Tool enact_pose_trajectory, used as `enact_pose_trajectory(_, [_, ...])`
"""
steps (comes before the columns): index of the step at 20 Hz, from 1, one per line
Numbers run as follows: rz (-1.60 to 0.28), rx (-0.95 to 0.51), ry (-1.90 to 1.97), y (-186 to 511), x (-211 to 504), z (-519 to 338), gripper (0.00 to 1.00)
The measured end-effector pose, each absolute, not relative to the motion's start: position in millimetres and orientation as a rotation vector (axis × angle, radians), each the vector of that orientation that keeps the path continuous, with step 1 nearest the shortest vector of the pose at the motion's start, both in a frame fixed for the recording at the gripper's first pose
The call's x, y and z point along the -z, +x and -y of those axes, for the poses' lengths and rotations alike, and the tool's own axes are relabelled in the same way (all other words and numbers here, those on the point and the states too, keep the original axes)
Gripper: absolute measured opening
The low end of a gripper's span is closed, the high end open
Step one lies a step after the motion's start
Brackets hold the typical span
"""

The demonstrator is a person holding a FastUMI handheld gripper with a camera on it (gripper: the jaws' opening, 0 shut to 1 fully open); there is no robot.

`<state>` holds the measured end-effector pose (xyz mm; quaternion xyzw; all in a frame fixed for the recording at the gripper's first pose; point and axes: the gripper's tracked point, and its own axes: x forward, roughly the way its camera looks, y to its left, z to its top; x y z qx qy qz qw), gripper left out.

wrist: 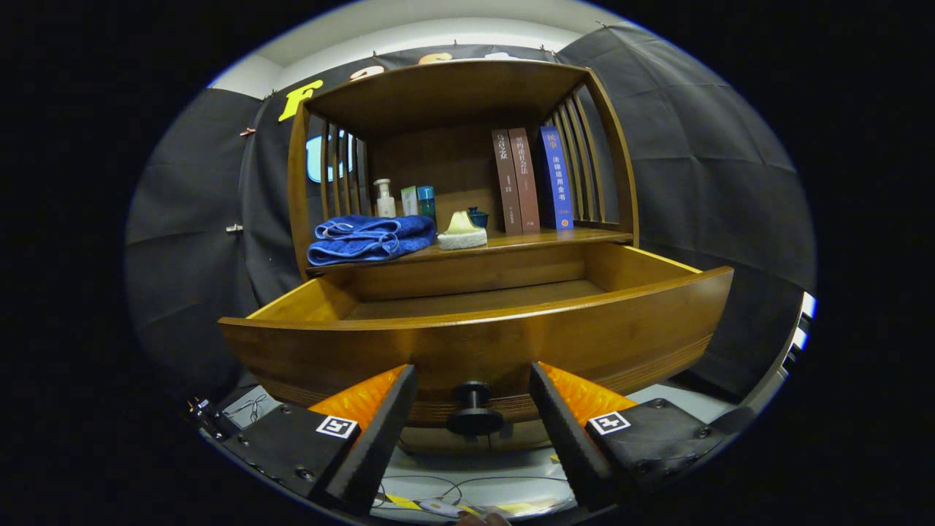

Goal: Pull open the drawer, take out the items inside it, and place them on the countertop above the cabinet.

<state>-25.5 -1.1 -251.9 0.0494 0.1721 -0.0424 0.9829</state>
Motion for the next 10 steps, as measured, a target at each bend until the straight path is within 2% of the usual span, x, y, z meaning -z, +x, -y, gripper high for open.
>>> enact_pose_trajectory(5, [-0.315, 0.083, 0.114, -22, 248, 2, 0.99])
enact_pose_trajectory(10, [-0.323, 0.082, 0.121, 11, 250, 5, 0.99])
